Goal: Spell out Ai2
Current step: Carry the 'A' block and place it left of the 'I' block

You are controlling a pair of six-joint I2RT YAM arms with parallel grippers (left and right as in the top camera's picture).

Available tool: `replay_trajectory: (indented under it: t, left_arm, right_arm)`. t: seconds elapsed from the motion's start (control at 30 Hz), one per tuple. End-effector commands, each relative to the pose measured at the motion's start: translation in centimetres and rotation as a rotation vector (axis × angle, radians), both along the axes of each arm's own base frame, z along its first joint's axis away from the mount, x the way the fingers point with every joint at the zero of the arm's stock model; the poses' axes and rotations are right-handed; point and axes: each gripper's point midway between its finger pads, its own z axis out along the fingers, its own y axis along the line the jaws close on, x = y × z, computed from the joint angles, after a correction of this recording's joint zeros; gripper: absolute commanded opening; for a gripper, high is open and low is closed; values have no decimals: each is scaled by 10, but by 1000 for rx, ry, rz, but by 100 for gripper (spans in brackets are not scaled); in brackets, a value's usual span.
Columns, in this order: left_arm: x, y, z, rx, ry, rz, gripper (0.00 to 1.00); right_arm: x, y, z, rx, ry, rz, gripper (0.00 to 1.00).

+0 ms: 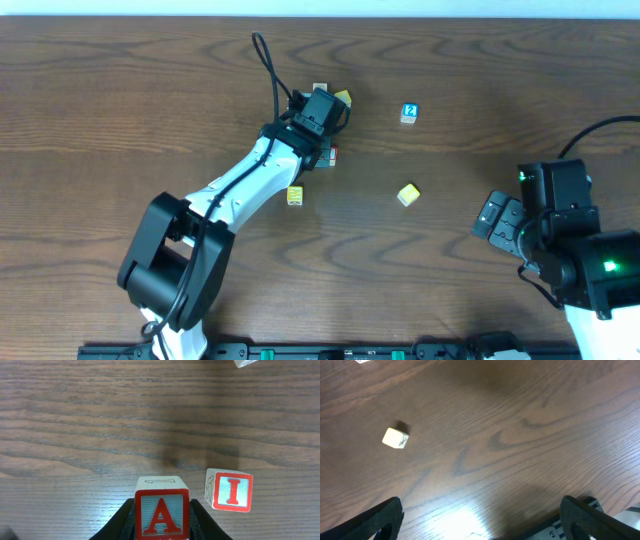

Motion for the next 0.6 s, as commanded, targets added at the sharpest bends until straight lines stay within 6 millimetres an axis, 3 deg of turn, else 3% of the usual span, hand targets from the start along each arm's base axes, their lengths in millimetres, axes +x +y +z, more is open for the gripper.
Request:
replay_trajectory:
  t: [0.0,0.2,0.57]
  left_arm:
    - [4,-3,-7,8,6,-14,21]
    - [7,-5,-24,18,22,-13,21]
    - [11,-11,-25,-11,10,-21,25]
  right_arm:
    - [-1,-4,2,-11,-7,-9,99]
    - [-1,-4,2,-11,-7,-9,99]
    - [-1,-4,2,-11,-6,-9,99]
